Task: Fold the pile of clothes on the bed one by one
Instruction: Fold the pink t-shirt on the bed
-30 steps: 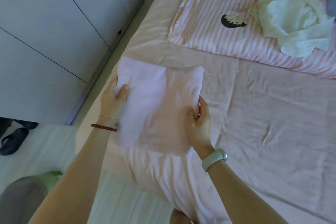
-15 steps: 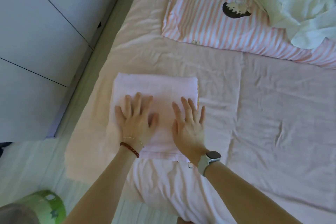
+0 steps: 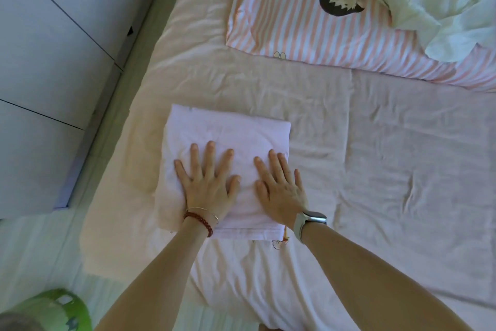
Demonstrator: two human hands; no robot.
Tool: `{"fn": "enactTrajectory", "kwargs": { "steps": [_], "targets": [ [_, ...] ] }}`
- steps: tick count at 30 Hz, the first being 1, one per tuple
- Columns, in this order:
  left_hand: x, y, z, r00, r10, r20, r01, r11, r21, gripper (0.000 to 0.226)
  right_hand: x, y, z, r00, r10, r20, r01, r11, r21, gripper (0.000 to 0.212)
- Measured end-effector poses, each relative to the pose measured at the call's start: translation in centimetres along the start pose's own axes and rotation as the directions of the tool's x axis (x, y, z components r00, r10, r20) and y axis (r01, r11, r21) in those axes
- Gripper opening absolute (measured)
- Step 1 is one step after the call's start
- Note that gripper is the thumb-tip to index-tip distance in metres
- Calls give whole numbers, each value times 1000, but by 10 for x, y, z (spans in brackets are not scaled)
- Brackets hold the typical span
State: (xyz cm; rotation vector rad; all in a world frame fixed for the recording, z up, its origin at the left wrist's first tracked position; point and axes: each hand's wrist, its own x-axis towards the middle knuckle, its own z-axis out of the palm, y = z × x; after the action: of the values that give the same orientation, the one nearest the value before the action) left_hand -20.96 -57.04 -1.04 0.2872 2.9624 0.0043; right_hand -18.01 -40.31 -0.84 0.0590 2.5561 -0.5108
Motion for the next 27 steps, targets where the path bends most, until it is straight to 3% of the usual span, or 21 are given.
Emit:
{"fn": "enactTrajectory", "kwargs": {
  "steps": [2, 4, 5, 7, 9, 11, 13, 15, 17, 21, 23, 27],
  "targets": [
    [4, -1, -8, 998, 17, 55, -15, 999, -41, 58, 0, 2, -9, 999, -33, 26, 32, 999, 40, 54],
    [3, -7, -19, 1000, -5, 0, 5, 985, -171, 55, -6, 2, -18, 997, -53, -55, 61, 987, 147, 57],
    [1, -12, -27, 995, -87, -57, 69, 961, -266, 53, -10, 1, -21, 990, -13, -142, 51, 963, 265, 57],
    [-4, -25, -43, 933, -341, -113, 266, 868, -420, 52, -16, -3, -29, 950, 211, -229, -41, 814, 580, 53],
    [-6, -42, -53, 856, -515, 41, 446, 697, -561, 68, -18, -8, -34, 913, 388, -124, -158, 618, 771, 43],
    [-1, -59, -53, 806, -531, 262, 535, 464, -706, 76, -15, -10, -33, 895, 446, -20, -262, 560, 786, 28],
    [6, -68, -51, 788, -503, 356, 570, 378, -729, 54, -11, -11, -32, 882, 471, 26, -318, 554, 769, 13],
    [13, -68, -50, 776, -563, 284, 551, 386, -740, 29, -8, -13, -32, 888, 459, 33, -326, 577, 748, 8],
    [15, -64, -51, 766, -623, 159, 506, 432, -746, 32, -12, -18, -38, 893, 451, -9, -311, 629, 712, 6],
    [13, -54, -52, 755, -655, -13, 444, 526, -725, 29, -39, -31, -48, 883, 386, -266, -105, 715, 691, 17],
    [14, -50, -48, 753, -658, 14, 464, 515, -720, 26, -42, -28, -43, 872, 417, -258, -116, 687, 717, 21],
    [23, -50, -37, 815, -569, 106, 472, 547, -691, 21, -25, -6, -22, 854, 511, -95, -297, 631, 717, 23]
  ]
}}
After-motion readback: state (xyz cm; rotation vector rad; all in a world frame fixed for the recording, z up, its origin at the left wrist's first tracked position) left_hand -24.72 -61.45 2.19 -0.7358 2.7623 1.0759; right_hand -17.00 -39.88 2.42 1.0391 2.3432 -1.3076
